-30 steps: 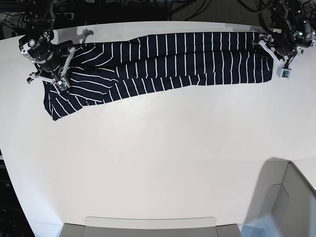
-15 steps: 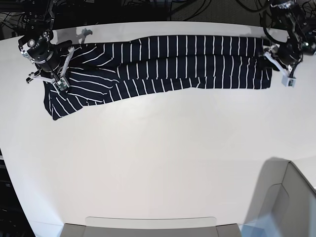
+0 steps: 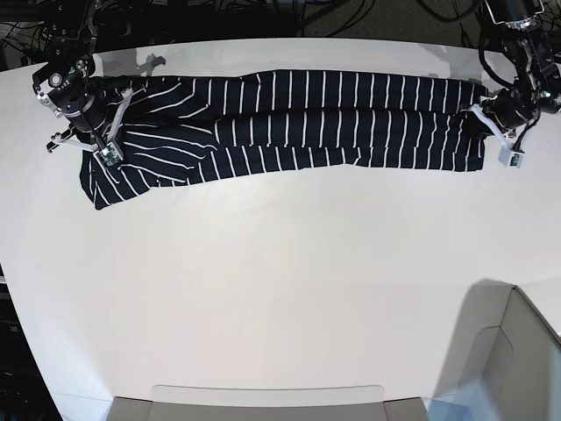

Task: Fold the T-shirt properly
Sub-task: 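Hold the folded strip with both grippers and press it flat, then grasp the strip end with the left gripper and fold toward the right gripper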

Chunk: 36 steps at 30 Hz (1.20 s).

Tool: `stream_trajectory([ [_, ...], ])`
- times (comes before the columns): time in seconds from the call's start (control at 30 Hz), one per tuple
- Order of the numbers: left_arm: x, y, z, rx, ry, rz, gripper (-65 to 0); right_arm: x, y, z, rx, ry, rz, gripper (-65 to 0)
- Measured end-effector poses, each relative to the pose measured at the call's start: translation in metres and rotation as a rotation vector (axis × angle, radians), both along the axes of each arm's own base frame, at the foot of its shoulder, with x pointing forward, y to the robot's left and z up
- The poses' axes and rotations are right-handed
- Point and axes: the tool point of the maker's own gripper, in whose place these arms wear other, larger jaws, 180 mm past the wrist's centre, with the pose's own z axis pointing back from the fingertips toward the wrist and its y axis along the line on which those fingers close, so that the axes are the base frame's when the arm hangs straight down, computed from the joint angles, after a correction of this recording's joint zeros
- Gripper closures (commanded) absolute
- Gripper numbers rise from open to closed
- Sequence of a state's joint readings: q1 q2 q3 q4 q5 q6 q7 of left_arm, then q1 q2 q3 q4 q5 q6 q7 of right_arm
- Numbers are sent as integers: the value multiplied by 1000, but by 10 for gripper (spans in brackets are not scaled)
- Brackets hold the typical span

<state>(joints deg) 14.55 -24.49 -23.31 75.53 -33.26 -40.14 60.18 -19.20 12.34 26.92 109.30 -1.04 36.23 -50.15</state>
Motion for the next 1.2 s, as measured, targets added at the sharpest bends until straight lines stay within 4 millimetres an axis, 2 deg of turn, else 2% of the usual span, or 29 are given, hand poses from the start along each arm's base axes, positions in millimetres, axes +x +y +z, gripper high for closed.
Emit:
stream_trajectory([
  [0.1, -2, 8, 4, 6, 2, 28, 0, 0, 0, 1, 0, -3, 1, 0],
  [0.3, -16, 44, 21, 43, 30, 149, 0, -1, 0, 0, 2, -1, -4, 0],
  [0.4, -30, 72, 38, 131, 117, 198, 0, 0, 2, 1, 18, -7, -1, 0],
  [0.43, -29, 79, 44, 161, 112, 204, 0, 0, 5, 1, 28, -8, 1, 0],
  [0.53, -23, 83, 64, 224, 81, 189, 0, 0, 12, -1, 53, -11, -3, 0],
  [0.6, -7, 86, 87, 280, 4, 166, 0, -1, 15, -1, 59, -14, -5, 0],
  [0.63, 1, 85, 98, 303, -35, 153, 0, -2, 16, 1, 56, -17, -2, -20],
  [0.7, 12, 81, 110, 324, -94, 141, 0, -1, 17, 2, 55, -20, -3, -67],
  [0.73, 10, 76, 111, 328, -97, 137, 0, -1, 16, 2, 52, -21, -5, -91],
  [0.9, -22, 46, 112, 361, -62, 95, 0, -1, 14, 1, 44, -19, -11, -178],
  [0.97, -25, 26, 115, 373, -61, 33, 0, -2, 15, 1, 45, -17, -12, -191],
  [1.03, -18, 3, 115, 346, -95, -20, 0, -2, 16, 0, 45, -16, -10, -192],
  [1.2, -10, -31, 101, 260, -101, -55, 0, 1, 17, 2, 48, -24, -8, -192],
])
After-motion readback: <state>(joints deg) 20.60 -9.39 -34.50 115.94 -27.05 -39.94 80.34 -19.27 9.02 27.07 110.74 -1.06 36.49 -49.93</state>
